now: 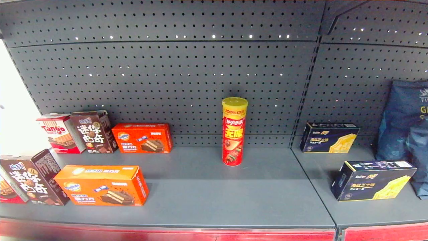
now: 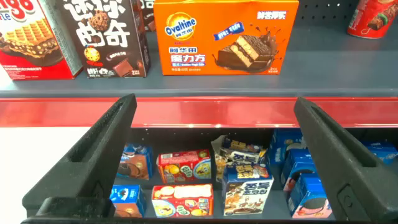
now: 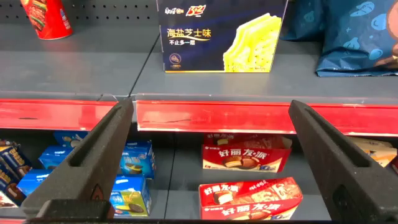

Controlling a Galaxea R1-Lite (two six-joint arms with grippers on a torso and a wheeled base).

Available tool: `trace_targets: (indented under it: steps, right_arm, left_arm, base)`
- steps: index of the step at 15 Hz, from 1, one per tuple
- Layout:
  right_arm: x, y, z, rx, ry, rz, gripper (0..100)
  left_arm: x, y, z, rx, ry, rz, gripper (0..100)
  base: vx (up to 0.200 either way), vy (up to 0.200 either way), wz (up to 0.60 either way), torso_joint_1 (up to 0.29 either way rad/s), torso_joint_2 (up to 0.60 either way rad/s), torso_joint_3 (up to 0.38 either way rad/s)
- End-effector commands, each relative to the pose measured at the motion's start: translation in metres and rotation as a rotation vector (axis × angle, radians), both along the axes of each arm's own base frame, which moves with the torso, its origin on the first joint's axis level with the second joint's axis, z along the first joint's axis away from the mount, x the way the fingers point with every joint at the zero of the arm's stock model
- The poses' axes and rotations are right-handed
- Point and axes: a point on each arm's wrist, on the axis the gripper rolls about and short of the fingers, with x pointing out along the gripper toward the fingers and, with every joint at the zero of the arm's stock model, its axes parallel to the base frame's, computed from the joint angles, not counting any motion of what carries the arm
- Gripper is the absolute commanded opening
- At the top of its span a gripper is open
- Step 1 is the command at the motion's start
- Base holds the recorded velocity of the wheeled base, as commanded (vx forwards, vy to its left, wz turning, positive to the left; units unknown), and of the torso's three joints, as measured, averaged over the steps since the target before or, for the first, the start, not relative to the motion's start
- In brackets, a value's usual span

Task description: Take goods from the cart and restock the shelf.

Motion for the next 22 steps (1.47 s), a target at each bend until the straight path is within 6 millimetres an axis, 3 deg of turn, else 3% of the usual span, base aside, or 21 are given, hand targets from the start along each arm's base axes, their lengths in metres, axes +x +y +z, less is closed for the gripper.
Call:
trace_targets:
  steps: [1,4,22]
  right_arm:
    - [0.0001,0.0,0.0,0.0,0.002,0.001,100]
    - [0.0001,0.0,0.0001,0.003,0.0,-0.001,100]
    - [0.0001,-0.0001,0.0001,0.002,0.0,-0.002,100]
  left_arm:
    - [0.0,0.0,0.0,0.0,-0.001,-0.001,100]
    - [0.0,0.0,0.0,0.0,-0.001,-0.001,100]
    - [0.0,0.0,0.0,0.005,-0.001,0.001,100]
  base:
    - [0.0,0.0,0.0,0.0,0.0,0.0]
    - [0.0,0.0,0.0,0.0,0.0,0.0]
    - [0.0,0.0,0.6,0.003,0.0,0.002]
